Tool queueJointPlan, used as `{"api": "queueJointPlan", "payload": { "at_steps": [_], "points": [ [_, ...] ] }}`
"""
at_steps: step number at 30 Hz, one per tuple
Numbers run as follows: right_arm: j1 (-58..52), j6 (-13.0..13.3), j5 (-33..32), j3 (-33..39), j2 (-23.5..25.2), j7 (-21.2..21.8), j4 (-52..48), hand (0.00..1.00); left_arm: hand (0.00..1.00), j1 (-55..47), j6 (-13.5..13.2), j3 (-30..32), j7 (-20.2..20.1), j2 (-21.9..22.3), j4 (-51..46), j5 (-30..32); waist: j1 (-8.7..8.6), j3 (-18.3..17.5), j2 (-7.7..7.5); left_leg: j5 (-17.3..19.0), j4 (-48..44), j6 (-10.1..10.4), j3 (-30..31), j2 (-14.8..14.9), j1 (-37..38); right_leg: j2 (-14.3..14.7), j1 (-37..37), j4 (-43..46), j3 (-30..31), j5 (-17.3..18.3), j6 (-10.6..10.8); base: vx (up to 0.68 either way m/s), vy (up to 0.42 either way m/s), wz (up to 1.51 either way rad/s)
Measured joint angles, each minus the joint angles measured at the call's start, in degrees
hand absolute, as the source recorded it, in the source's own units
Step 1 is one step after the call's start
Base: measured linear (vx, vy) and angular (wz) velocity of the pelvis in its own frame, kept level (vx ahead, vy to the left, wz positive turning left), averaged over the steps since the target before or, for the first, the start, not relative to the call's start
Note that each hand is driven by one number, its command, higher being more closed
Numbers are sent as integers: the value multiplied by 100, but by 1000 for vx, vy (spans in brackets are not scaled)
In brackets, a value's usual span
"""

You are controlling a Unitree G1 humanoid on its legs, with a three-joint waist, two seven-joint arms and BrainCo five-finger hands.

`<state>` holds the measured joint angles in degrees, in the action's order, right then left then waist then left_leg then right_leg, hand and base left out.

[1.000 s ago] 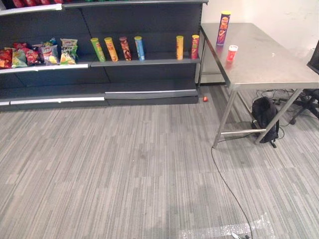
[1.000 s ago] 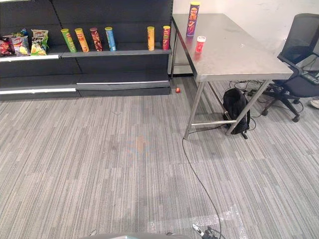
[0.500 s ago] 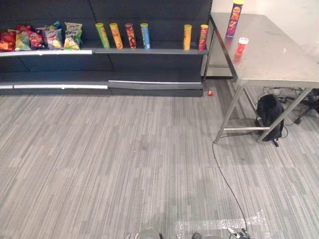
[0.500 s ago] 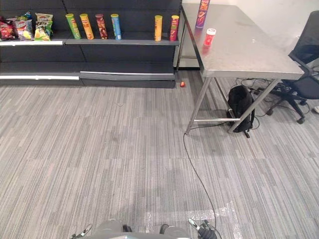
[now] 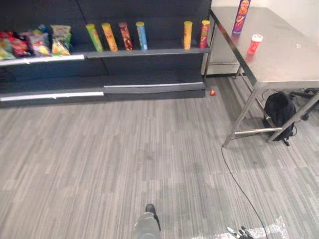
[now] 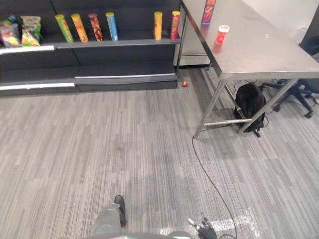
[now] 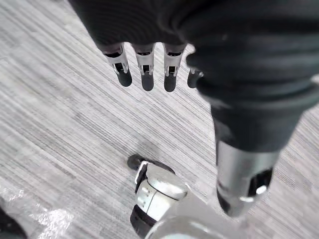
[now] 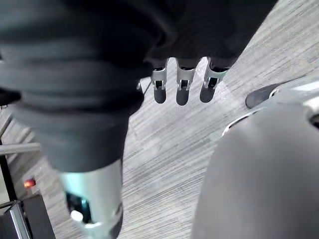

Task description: Put the gum and the chips on the shelf.

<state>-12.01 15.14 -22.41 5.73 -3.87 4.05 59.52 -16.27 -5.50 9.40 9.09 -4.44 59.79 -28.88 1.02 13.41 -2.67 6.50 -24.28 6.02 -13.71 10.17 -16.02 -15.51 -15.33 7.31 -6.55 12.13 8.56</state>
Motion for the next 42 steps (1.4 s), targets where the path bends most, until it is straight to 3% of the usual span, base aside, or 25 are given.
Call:
{"api": "queueJointPlan", "payload": {
  "at_steps": [4,6,7,10,12,13,16,17,18,19,21,22,24,26,27,29,30,31,32,33,35,36,38,40,42],
  "points": [
    [-16,89,16,26,3,-33,-24,0,0,91,38,-6,-45,-23,175,39,46,-96,-13,379,154,-266,-351,-310,558,-423,563,1395,224,-687,-132,377,311,-22],
    [-53,215,235,64,-17,-57,-83,0,0,28,74,-121,-69,-89,174,33,-48,-187,-27,452,705,-396,-468,-575,1124,-808,1175,2680,4,-1806,-400,450,273,1],
    [-56,261,230,73,-19,-94,-97,0,0,29,73,-126,-79,-109,167,31,-110,-199,6,486,887,-465,-436,-648,1325,-883,1354,3177,-3,-2043,-385,439,202,18],
    [-100,285,179,59,-7,-239,-273,0,0,17,102,-155,-57,-157,91,20,-154,-197,15,480,1354,-528,-436,-704,1968,-728,2051,4825,-523,-854,-436,348,99,6],
    [-123,312,70,71,-24,-231,-390,0,0,73,119,-300,-46,-140,-131,16,-193,-173,138,445,1630,-531,-465,-543,2499,-236,2405,4779,-1290,10,-597,391,8,-6],
    [-156,323,-115,69,-27,-231,-521,0,0,162,120,-350,-42,-123,-160,16,-248,-162,217,445,1726,-531,-484,-424,2661,29,2636,4345,-1596,235,-662,345,-53,-3],
    [-223,407,-312,64,-4,-241,-583,0,0,321,128,-375,-32,-130,-153,31,-266,-129,247,447,1869,-526,-527,-288,2929,315,3112,3165,-1868,196,-669,314,-119,-1],
    [-283,428,-335,59,10,-236,-585,0,0,322,127,-375,-22,-133,-151,34,-268,-124,234,454,1923,-516,-515,-284,3006,392,3178,2457,-1792,44,-553,365,-213,27],
    [-416,469,-337,64,132,-236,-583,0,0,289,119,-360,-18,-195,-154,31,-274,-126,81,500,2023,-395,-458,-411,3155,397,3031,1004,-1535,-565,-430,468,-265,50],
    [-424,488,-399,226,149,-245,-485,0,0,386,123,-358,-10,-135,-67,40,-290,14,136,633,2132,-142,-448,-362,3387,527,2751,746,-1674,-1283,-814,399,-194,44],
    [-333,513,-463,320,120,-319,-483,0,0,359,80,-348,-33,-29,-86,46,-268,7,280,650,2151,-108,-384,-480,3326,540,2710,802,-1761,-1221,-701,287,-94,33],
    [-362,536,-463,365,146,-370,-611,0,0,350,62,-339,-60,54,-69,53,-330,38,328,462,2191,-170,-360,-578,3320,456,2749,1255,-1699,-916,-649,207,-48,55],
    [-422,501,-465,377,198,-439,-727,0,0,333,60,-235,-81,63,-50,55,-372,-5,318,545,2253,-159,-453,-523,3504,433,2718,1637,-1757,-399,-787,173,-66,50],
    [-418,480,-462,351,214,-480,-756,0,0,324,54,-171,-99,68,-71,56,-333,-29,309,542,2140,-162,-457,-479,3525,466,2688,1661,-1783,-279,-828,154,-130,2],
    [-444,411,-456,337,257,-546,-767,0,0,317,57,-8,-156,74,-150,55,-237,-51,216,548,1400,-163,-463,-392,3289,549,2554,1548,-1770,-241,-857,111,-163,-19],
    [-451,307,-449,298,195,-613,-818,0,0,298,70,5,-172,90,-169,66,-237,-99,291,555,121,-67,-388,-74,2767,747,2247,1191,-1754,-252,-844,122,-140,-24],
    [-451,239,-425,249,131,-614,-844,0,0,268,81,8,-220,124,-158,97,-272,-143,378,402,-928,199,-193,226,2311,932,2024,917,-1741,-264,-825,170,-72,-19],
    [-465,233,-390,239,78,-610,-847,0,0,268,73,20,-249,158,-159,96,-268,-143,420,193,-1439,461,-65,392,2076,1059,1901,780,-1745,-266,-822,202,-61,-22],
    [-478,216,-254,189,-44,-586,-811,0,0,265,62,81,-280,221,-153,90,-236,-171,606,-445,-2257,475,153,686,1684,1329,1600,433,-1733,-268,-822,228,-62,-25],
    [-420,167,-193,57,-63,-564,-749,0,0,249,63,158,-282,226,-143,80,-212,-162,464,-900,-2817,413,222,823,1418,1431,1368,164,-1657,-267,-828,246,-77,-24],
    [-340,122,-59,10,-92,-486,-683,0,0,256,56,263,-298,207,-150,48,-199,-143,449,-275,-3537,288,180,992,814,1476,1091,-29,-1626,-286,-856,250,-55,-6],
    [-328,106,-55,25,-102,-444,-656,0,0,259,55,262,-292,224,-152,17,-200,-91,395,142,-3406,114,19,990,577,1454,925,-87,-1567,-293,-844,207,-29,-14],
    [-267,105,-56,32,-134,-369,-558,0,0,235,24,232,-236,228,-160,-31,-126,-81,394,351,-2173,40,-181,892,510,1345,751,-113,-1478,-298,-809,240,50,-35],
    [-247,131,-60,33,-124,-344,-556,0,0,207,5,213,-129,218,-160,-37,-100,-89,370,196,389,55,116,622,554,1156,696,-104,-1325,-237,-706,339,154,-41],
    [-250,178,-64,51,-119,-341,-492,0,0,152,-21,211,-76,229,-160,-74,-115,-87,371,-136,1835,220,624,539,526,998,639,-81,-1151,-101,-501,396,240,-36]
  ]
}}
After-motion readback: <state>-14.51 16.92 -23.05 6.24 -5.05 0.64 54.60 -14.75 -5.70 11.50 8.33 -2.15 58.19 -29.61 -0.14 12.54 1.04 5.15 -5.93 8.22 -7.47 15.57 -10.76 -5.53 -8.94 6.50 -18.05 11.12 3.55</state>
